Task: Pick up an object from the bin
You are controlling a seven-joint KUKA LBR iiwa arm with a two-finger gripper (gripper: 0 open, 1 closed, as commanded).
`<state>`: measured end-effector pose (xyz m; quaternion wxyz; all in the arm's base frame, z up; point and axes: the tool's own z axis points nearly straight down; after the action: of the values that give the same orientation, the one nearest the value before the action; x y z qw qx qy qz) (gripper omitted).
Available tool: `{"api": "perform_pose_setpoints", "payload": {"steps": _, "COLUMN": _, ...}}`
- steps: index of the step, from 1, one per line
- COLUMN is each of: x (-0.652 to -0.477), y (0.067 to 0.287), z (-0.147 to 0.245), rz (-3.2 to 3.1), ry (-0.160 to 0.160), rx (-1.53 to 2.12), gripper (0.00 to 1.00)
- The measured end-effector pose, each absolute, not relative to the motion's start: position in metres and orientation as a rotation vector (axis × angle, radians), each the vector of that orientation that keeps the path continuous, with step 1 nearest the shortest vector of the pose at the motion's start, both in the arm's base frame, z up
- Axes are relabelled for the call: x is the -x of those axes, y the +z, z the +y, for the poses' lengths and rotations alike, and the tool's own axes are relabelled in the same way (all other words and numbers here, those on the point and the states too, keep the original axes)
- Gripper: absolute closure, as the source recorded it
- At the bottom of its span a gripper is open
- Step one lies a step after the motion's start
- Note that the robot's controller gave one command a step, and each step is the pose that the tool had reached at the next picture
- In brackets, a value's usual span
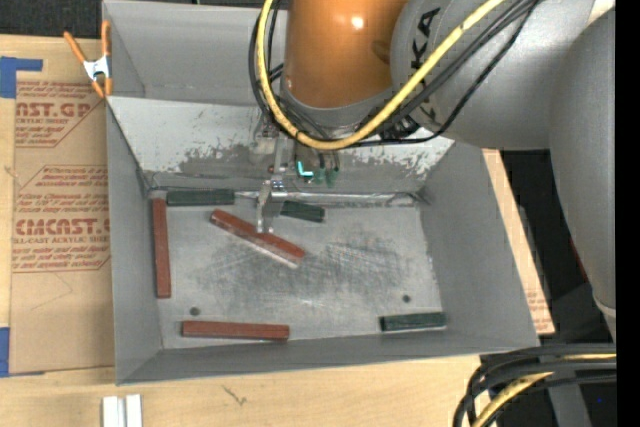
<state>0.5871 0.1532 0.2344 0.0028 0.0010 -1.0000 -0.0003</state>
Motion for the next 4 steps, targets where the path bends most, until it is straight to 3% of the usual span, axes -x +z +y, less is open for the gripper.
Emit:
{"api": "perform_pose_setpoints", "payload": {"steps": 1, "x": -0.589, "y": 0.238, "z": 0.153, "rz": -3.143, "ry": -0.002, "rx": -0.001, "gripper": 0.0}}
{"api": "perform_pose_setpoints", "payload": {"steps": 2, "x": -0.586, "y": 0.183, "z": 0.149, "rz": -3.148, "ry": -0.004, "rx": 0.075, "gripper": 0.0}}
{"api": "perform_pose_setpoints", "payload": {"steps": 3, "x": -0.582, "y": 0.078, "z": 0.138, "rz": -3.159, "ry": -0.011, "rx": -0.258, "gripper": 1.0}}
{"api": "perform_pose_setpoints", "payload": {"steps": 4, "x": -0.582, "y": 0.078, "z": 0.138, "rz": -3.159, "ry": -0.011, "rx": -0.258, "gripper": 1.0}}
